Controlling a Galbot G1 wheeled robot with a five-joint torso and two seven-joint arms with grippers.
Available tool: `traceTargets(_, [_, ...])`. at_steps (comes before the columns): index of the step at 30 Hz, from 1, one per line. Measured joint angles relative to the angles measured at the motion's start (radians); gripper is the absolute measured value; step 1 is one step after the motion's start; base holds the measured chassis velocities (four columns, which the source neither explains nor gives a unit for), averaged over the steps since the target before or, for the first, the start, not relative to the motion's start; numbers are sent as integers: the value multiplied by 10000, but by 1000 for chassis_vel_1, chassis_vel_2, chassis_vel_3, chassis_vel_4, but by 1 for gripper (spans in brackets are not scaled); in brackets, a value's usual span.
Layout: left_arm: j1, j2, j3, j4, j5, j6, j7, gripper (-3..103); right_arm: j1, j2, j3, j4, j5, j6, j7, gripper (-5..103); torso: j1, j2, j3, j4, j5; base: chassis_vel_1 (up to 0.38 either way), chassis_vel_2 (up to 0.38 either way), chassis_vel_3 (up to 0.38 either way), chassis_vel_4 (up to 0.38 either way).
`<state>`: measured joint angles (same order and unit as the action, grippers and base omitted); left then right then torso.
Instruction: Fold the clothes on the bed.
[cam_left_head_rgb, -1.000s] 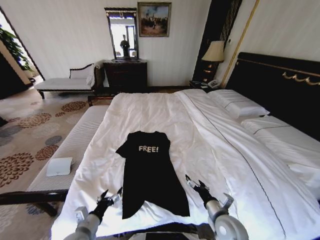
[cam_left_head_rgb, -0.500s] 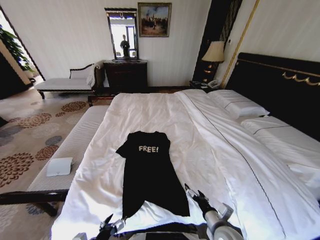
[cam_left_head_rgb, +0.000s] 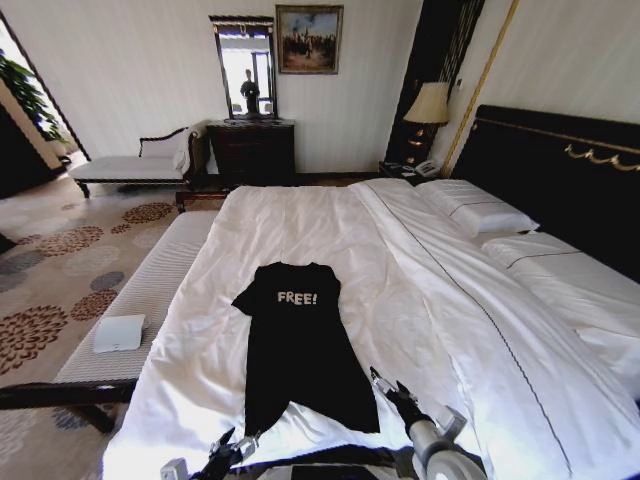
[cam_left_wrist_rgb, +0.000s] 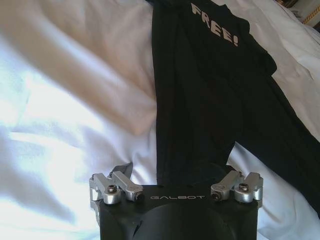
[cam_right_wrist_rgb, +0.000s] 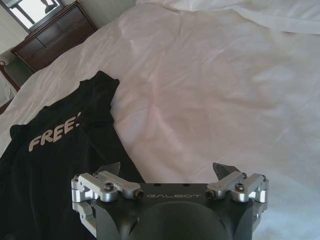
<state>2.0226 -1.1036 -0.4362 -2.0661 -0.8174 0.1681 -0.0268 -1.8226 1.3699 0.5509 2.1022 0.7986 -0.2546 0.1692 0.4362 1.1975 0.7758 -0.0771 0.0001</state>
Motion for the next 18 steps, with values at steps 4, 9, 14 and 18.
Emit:
traceTargets(4, [-109, -45, 154, 128, 48, 102, 2, 75, -43, 56, -43, 101, 0, -13, 26, 100, -1, 0, 0, 0, -1, 0, 0, 0, 0])
traceTargets(9, [-382, 6, 249, 306, 214, 160, -101, 58, -82, 71, -81, 231, 0, -38, 94, 100, 0, 0, 0, 0, -1, 0, 0, 0, 0])
traceTargets(14, [-537, 37, 197, 312, 196, 230, -223, 42, -129, 103, -127, 260, 45, -44, 134, 100, 0, 0, 0, 0, -1, 0, 0, 0, 0])
traceTargets(18, [-510, 92, 170, 389, 194, 231, -284, 20, -334, 241, -373, 368, 107, -133, 221, 100, 0, 0, 0, 0, -1, 0, 0, 0, 0])
